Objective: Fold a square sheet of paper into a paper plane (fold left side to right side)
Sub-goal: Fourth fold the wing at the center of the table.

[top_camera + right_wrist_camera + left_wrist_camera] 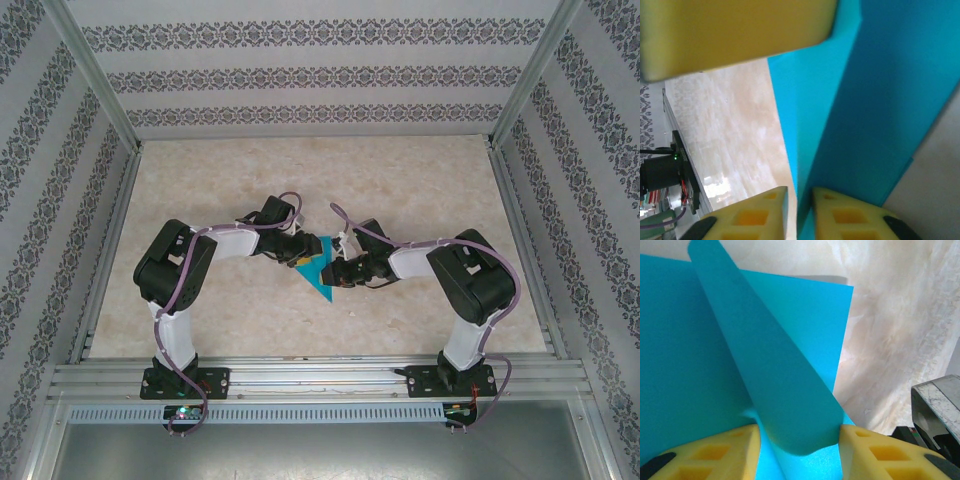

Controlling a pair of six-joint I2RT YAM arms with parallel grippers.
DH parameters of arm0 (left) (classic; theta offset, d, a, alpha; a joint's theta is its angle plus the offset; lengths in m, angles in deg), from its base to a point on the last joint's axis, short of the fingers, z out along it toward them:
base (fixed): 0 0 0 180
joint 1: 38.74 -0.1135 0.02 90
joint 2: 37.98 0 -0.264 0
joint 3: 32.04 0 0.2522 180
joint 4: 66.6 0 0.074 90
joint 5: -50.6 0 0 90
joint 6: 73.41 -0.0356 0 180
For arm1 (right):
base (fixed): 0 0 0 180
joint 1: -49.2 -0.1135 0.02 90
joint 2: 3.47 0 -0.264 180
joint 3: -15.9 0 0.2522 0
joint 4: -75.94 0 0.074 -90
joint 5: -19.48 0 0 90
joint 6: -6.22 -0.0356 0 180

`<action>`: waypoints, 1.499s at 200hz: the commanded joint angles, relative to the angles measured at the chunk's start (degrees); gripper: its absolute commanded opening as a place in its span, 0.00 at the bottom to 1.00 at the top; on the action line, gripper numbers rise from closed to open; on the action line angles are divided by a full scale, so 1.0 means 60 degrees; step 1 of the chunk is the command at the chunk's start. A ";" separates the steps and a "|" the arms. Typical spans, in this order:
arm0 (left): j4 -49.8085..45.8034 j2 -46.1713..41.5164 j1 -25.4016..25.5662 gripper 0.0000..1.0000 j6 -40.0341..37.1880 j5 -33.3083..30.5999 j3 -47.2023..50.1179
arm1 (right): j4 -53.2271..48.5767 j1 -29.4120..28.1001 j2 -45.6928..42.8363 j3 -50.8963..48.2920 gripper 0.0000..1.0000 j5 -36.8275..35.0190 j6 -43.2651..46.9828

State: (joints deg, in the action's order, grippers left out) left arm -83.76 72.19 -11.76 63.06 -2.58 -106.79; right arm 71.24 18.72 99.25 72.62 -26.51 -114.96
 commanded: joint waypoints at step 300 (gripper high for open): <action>-0.0737 0.0318 0.0066 0.45 -0.0129 -0.0702 0.0169 | -0.0128 0.0737 0.0263 0.0783 0.01 -0.0275 -0.0237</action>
State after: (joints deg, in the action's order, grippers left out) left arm -83.84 72.21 -11.74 63.06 -2.63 -106.86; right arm 71.87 22.81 100.58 76.93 -26.58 -117.98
